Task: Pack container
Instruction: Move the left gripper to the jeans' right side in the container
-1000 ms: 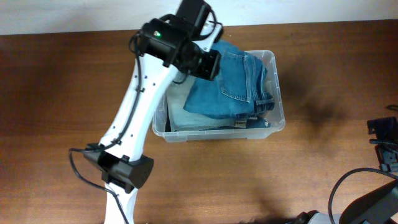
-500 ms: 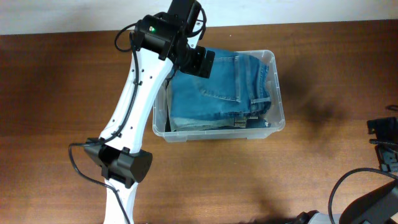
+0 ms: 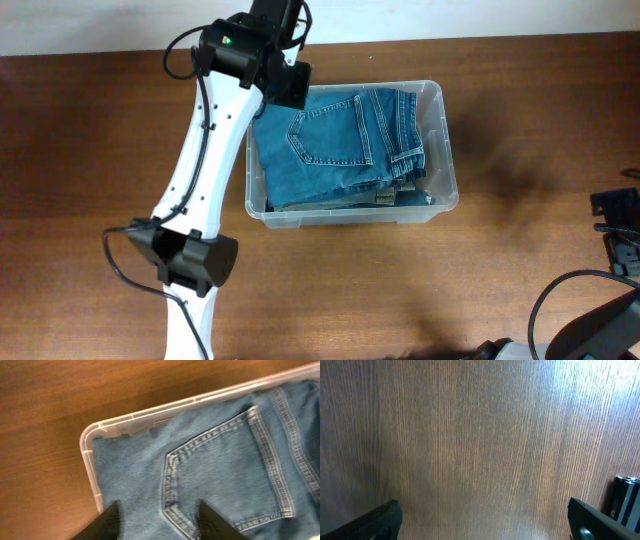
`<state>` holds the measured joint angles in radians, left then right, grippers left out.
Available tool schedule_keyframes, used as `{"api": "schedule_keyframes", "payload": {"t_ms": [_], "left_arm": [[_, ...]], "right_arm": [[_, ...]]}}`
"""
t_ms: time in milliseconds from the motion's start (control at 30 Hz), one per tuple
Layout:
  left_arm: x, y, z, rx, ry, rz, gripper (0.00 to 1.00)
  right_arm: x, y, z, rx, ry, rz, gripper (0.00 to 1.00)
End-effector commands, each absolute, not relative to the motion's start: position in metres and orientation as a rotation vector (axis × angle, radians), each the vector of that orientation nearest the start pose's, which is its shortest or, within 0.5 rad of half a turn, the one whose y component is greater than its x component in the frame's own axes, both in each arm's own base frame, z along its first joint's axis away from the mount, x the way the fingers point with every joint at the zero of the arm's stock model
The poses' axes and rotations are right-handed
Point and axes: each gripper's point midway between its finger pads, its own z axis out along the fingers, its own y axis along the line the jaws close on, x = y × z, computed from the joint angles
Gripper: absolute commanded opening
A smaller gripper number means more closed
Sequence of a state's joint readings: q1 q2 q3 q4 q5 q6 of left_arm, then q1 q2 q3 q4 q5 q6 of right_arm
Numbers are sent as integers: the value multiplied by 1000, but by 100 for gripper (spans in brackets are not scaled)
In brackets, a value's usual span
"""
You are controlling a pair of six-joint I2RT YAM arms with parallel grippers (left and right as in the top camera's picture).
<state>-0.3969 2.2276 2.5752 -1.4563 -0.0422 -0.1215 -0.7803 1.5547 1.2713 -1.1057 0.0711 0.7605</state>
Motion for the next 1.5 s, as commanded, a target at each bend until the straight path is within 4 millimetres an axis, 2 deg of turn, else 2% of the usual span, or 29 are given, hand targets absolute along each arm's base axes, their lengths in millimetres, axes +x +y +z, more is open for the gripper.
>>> {"api": "schedule_keyframes", "payload": {"t_ms": [0, 200, 267, 500, 733, 833, 933, 1033, 1067, 1167, 1267, 1467], "left_arm": [[469, -187, 203, 373, 2752, -66, 34], [467, -187, 161, 337, 2869, -36, 9], [464, -186, 148, 322, 2911, -23, 4], [458, -185, 103, 341, 3030, 18, 3], [459, -194, 76, 353, 3070, -29, 3], [465, -197, 76, 353, 3047, -40, 3], [470, -199, 85, 361, 3014, -52, 3], [472, -200, 104, 362, 2979, -66, 3], [472, -201, 118, 359, 2956, -76, 3], [466, -198, 142, 358, 2939, -83, 3], [463, -199, 158, 353, 2914, -103, 3], [457, -207, 160, 364, 2926, -180, 3]], "right_arm": [[210, -230, 127, 2078, 2096, -126, 98], [210, -230, 128, 2077, 2096, -126, 98], [210, -230, 128, 2077, 2096, -126, 98], [210, -230, 128, 2077, 2096, -126, 98], [210, -230, 128, 2077, 2096, -126, 98], [210, -230, 128, 2077, 2096, -126, 98], [210, -230, 128, 2077, 2096, -126, 98], [210, -230, 128, 2077, 2096, -126, 98], [210, -230, 128, 2077, 2096, -126, 98], [210, -230, 128, 2077, 2096, -126, 99], [210, -230, 128, 2077, 2096, -126, 98], [210, -230, 128, 2077, 2096, -126, 98]]}}
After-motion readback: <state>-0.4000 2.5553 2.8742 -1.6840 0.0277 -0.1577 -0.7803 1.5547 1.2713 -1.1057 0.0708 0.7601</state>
